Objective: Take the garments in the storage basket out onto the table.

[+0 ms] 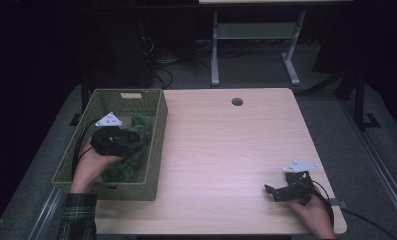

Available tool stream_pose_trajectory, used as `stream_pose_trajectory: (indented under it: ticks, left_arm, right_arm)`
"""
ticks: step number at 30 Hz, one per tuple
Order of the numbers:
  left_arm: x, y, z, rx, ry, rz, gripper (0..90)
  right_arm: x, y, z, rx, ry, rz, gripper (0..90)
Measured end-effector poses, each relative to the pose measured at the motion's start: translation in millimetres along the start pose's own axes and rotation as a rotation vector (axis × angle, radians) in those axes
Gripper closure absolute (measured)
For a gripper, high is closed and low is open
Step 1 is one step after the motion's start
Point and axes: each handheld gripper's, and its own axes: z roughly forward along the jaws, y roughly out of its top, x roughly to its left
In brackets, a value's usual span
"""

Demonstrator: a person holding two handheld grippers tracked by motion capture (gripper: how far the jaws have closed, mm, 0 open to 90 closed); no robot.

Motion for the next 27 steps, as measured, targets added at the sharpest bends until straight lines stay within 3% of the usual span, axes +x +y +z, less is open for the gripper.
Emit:
stream_pose_trajectory:
  ticks: [13,27]
  left_arm:
    - [22.1,-15.8,-6.4,0.013,0.076,-0.043,24.3]
    - [30.3,-29.0,7.2,0.091,0.084,-0.071,33.4]
  right_arm:
    - [0.0,0.0,0.0,0.0,0.0,0.0,0.6]
    - [0.0,0.0,0.0,0.0,0.0,0.0,0.6]
